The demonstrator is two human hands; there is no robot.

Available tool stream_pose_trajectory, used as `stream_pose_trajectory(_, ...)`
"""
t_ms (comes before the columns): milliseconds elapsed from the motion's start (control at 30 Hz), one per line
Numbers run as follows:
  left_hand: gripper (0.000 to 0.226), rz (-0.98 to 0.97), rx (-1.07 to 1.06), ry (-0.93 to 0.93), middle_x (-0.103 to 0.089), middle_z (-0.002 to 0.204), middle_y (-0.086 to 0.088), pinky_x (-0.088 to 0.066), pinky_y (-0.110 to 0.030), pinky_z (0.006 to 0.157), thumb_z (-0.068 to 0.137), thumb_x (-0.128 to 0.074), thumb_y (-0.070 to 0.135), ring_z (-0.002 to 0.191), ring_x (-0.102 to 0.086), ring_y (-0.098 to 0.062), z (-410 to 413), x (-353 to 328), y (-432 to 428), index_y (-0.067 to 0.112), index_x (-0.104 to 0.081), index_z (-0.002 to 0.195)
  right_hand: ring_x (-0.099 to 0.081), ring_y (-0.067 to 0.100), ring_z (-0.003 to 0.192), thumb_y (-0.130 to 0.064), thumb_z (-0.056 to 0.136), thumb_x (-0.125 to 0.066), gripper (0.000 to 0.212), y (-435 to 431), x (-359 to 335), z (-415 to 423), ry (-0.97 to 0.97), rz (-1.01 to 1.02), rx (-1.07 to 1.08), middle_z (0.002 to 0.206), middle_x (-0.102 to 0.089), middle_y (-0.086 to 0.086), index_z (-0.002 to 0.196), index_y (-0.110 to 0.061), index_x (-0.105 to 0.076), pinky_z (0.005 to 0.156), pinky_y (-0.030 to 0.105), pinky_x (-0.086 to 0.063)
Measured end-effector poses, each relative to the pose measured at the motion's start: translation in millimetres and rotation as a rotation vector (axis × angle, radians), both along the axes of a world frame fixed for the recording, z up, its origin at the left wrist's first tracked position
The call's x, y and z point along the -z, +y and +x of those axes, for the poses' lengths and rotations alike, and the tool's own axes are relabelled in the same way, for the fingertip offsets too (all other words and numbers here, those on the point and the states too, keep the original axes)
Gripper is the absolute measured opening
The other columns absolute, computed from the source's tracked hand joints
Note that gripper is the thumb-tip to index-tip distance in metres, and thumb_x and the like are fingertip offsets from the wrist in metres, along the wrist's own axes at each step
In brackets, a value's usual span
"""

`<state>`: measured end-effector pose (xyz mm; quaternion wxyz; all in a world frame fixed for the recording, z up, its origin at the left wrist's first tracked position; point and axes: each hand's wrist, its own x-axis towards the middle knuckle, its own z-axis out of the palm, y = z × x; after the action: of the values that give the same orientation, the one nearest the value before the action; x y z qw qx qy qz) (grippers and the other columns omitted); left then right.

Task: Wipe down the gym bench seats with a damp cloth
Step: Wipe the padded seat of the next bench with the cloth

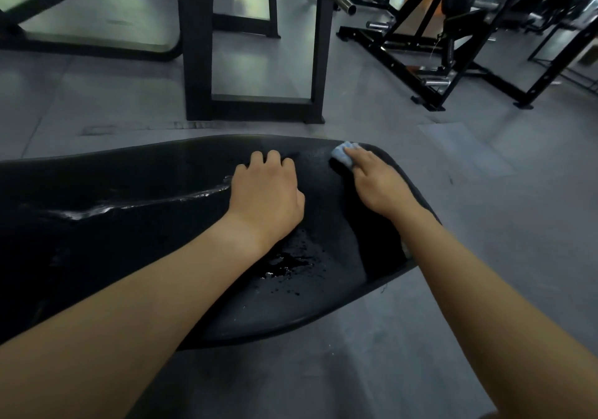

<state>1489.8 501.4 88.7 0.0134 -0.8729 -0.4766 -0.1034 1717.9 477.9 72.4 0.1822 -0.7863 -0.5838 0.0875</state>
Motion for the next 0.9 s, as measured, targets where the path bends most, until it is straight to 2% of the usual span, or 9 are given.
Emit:
stream_pose_trajectory(133,0.037,0.011,0.009,0.001,-0.057,0.125,-0.011,-0.047,-0.042,0.089,0.1,-0.045,0.036,0.116,-0.053,-0.031,-1.2,1.3,-0.4,0.009,-0.057,0.122,-0.04,0.034,0.143,-0.016,0.106,-0.032,0.051,-13.1,-0.2,26.7,0.009,0.004,0.268,0.16,-0.039,0.011,0.156,-0.019,-0.038,0.116,0.04,-0.029)
stream_pose_trajectory(233,0.036,0.017,0.027,0.012,-0.058,0.124,-0.011,-0.047,-0.042,0.088,0.101,-0.044,0.037,0.115,-0.054,-0.031,-3.8,2.1,-0.5,0.01,-0.056,0.122,-0.049,0.04,0.131,-0.015,0.103,-0.032,0.05,-11.7,2.9,19.4,-0.049,0.025,0.277,0.149,-0.048,0.016,0.151,-0.014,-0.04,0.11,0.048,-0.037)
stream_pose_trajectory(300,0.037,0.022,0.032,0.022,-0.058,0.122,-0.011,-0.048,-0.041,0.087,0.101,-0.043,0.038,0.112,-0.055,-0.031,-5.1,1.7,-1.2,0.01,-0.056,0.121,-0.046,0.039,0.135,-0.015,0.1,-0.034,0.052,-7.5,6.2,5.4,-0.124,0.006,0.205,0.152,-0.044,0.017,0.152,-0.012,-0.039,0.112,0.051,-0.035)
stream_pose_trajectory(433,0.037,0.037,0.027,0.056,-0.06,0.121,-0.011,-0.048,-0.041,0.086,0.101,-0.044,0.039,0.11,-0.057,-0.031,-5.9,-0.2,-3.1,0.011,-0.057,0.121,-0.024,0.029,0.152,-0.013,0.103,-0.034,0.055,-8.4,-0.5,-48.5,-0.136,-0.028,-0.08,0.167,-0.026,0.009,0.158,-0.017,-0.033,0.122,0.051,-0.02)
stream_pose_trajectory(600,0.043,0.031,0.063,0.066,-0.061,0.121,-0.01,-0.046,-0.041,0.088,0.102,-0.042,0.039,0.108,-0.058,-0.029,-10.6,0.5,-4.6,0.012,-0.055,0.132,-0.013,0.019,0.156,-0.019,0.109,-0.032,0.053,-11.6,-3.8,-77.3,-0.051,-0.058,-0.3,0.17,-0.017,0.0,0.161,-0.024,-0.027,0.125,0.039,-0.009)
stream_pose_trajectory(700,0.041,0.019,0.12,0.065,-0.061,0.117,-0.009,-0.047,-0.043,0.091,0.103,-0.041,0.045,0.105,-0.059,-0.028,-19.3,1.5,-1.6,0.014,-0.057,0.125,-0.018,0.016,0.155,-0.016,0.106,-0.034,0.055,-8.6,-4.5,-55.5,-0.018,-0.058,-0.201,0.168,-0.022,-0.004,0.159,-0.03,-0.031,0.127,0.038,-0.013)
stream_pose_trajectory(767,0.042,-0.032,0.165,0.039,-0.061,0.118,-0.007,-0.047,-0.043,0.096,0.104,-0.039,0.048,0.106,-0.058,-0.027,-27.6,2.9,0.6,0.016,-0.057,0.125,-0.023,0.019,0.154,-0.015,0.103,-0.034,0.057,-8.5,-5.0,-37.9,-0.021,-0.033,-0.063,0.167,-0.026,-0.003,0.157,-0.032,-0.034,0.126,0.044,-0.018)
stream_pose_trajectory(833,0.045,-0.083,0.212,0.017,-0.062,0.123,-0.006,-0.046,-0.045,0.104,0.104,-0.039,0.05,0.113,-0.058,-0.026,-36.8,4.6,2.2,0.017,-0.056,0.13,-0.026,0.024,0.153,-0.015,0.102,-0.033,0.057,-8.0,-5.2,-30.9,-0.032,-0.015,0.04,0.167,-0.027,0.0,0.157,-0.031,-0.034,0.124,0.052,-0.021)
stream_pose_trajectory(900,0.046,-0.122,0.24,-0.009,-0.061,0.133,-0.004,-0.042,-0.047,0.111,0.105,-0.04,0.05,0.124,-0.055,-0.025,-47.5,5.4,3.3,0.018,-0.056,0.134,-0.027,0.029,0.151,-0.013,0.103,-0.032,0.056,-7.9,-5.0,-41.0,-0.087,-0.042,0.057,0.166,-0.026,0.006,0.158,-0.023,-0.033,0.122,0.052,-0.021)
